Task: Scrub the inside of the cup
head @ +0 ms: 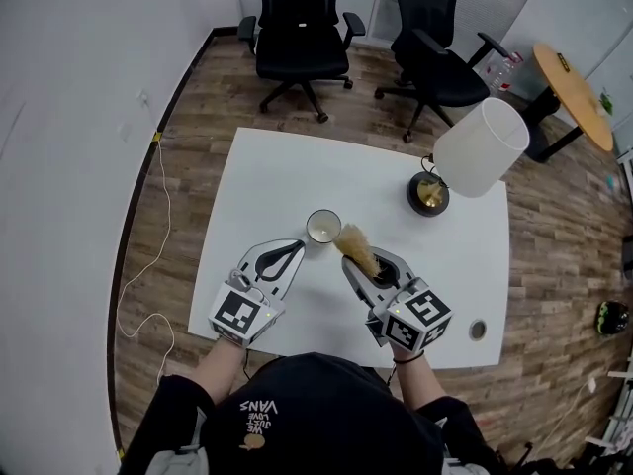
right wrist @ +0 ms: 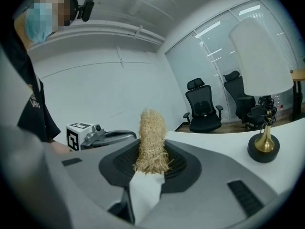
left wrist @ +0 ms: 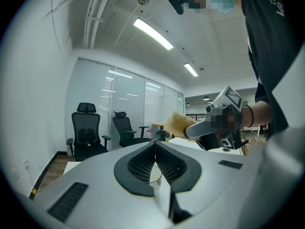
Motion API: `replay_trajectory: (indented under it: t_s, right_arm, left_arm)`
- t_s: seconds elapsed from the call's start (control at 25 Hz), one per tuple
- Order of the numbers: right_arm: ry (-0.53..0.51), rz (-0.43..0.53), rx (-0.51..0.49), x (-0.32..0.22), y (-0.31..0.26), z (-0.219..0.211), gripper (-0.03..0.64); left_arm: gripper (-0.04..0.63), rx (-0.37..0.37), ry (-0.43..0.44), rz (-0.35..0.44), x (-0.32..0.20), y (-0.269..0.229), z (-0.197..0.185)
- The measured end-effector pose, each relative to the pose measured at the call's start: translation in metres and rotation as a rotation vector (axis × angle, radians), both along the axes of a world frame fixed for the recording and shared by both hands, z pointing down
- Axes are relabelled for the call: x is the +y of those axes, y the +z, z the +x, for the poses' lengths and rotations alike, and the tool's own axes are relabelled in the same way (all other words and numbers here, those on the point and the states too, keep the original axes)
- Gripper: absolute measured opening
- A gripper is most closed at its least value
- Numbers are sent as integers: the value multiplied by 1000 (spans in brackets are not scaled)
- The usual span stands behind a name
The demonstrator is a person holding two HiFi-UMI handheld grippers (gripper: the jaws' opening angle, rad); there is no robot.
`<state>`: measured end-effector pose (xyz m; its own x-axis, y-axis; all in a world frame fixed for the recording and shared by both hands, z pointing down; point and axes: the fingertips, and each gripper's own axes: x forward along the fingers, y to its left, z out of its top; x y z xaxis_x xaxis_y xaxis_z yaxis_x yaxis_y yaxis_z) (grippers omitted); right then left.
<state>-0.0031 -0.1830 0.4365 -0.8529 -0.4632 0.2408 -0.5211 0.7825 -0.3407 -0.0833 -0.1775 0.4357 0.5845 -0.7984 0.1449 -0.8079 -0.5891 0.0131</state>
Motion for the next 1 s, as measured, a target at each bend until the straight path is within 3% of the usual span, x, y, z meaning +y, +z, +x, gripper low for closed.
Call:
replay_trajectory:
  t_s: [0.44, 0.84, 1.0]
  right_arm:
    - [-24, -23, -2, -14, 8, -5, 103]
    - [-32, -40, 6, -15, 16, -7, 103]
    - [-27, -48, 9, -14, 18, -5, 103]
  left_arm:
    - [11, 6, -15, -24, -16, 14, -1]
    - [15, -78, 32, -67, -21, 52, 3]
    - [86, -76, 45, -89, -25, 62, 4]
